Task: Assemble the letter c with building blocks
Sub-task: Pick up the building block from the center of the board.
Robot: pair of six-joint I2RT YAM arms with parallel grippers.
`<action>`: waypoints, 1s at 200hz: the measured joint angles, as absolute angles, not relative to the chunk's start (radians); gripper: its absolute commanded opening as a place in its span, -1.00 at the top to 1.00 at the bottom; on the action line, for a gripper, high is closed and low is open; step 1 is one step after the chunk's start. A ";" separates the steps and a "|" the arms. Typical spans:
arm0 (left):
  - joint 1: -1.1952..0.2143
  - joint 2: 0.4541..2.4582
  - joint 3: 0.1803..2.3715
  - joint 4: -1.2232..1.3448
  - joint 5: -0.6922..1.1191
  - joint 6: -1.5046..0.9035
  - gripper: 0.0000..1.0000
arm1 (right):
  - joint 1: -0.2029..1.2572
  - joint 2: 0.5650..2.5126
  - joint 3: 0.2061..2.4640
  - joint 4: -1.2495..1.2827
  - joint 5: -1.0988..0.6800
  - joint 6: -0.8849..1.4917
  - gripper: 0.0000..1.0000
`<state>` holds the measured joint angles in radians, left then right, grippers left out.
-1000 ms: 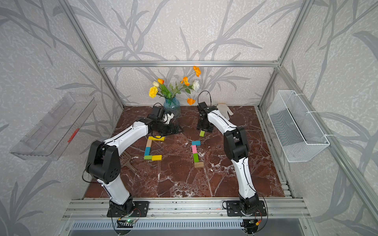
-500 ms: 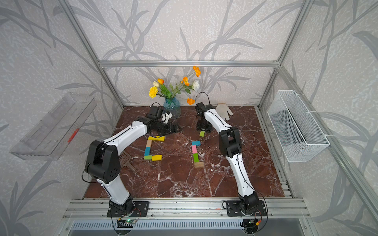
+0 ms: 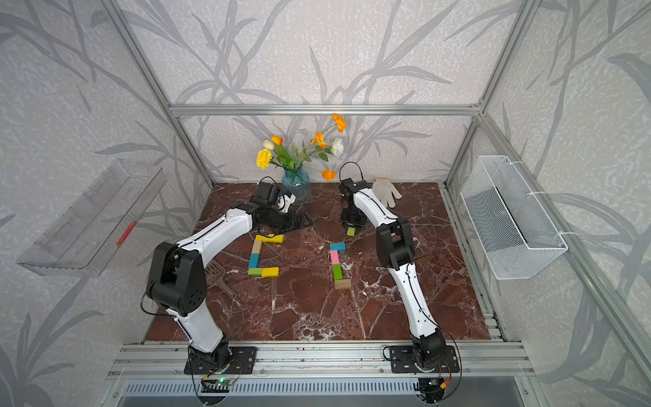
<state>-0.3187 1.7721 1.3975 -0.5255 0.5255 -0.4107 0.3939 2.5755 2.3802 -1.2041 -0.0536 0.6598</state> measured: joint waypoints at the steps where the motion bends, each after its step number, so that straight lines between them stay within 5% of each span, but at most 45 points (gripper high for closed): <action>1: -0.318 1.772 1.398 -0.525 0.525 -0.411 -0.89 | 0.393 2.576 2.381 -1.205 -0.054 0.659 0.34; 67: -0.314 1.772 1.396 -0.525 0.526 -0.412 -0.90 | 0.393 2.557 2.355 -1.226 -0.026 0.501 0.52; 150: -0.313 1.772 1.390 -0.524 0.529 -0.412 -0.90 | 0.376 2.192 1.854 -1.019 -0.126 -0.003 0.61; 200: -0.313 1.772 1.384 -0.524 0.536 -0.412 -0.90 | 0.357 2.135 1.765 -0.968 -0.197 -0.334 0.61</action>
<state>-0.3130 1.7718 1.3842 -0.5236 0.5358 -0.4122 0.3573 2.1345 1.7645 -0.9684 -0.1974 -0.3340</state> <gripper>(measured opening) 0.950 0.317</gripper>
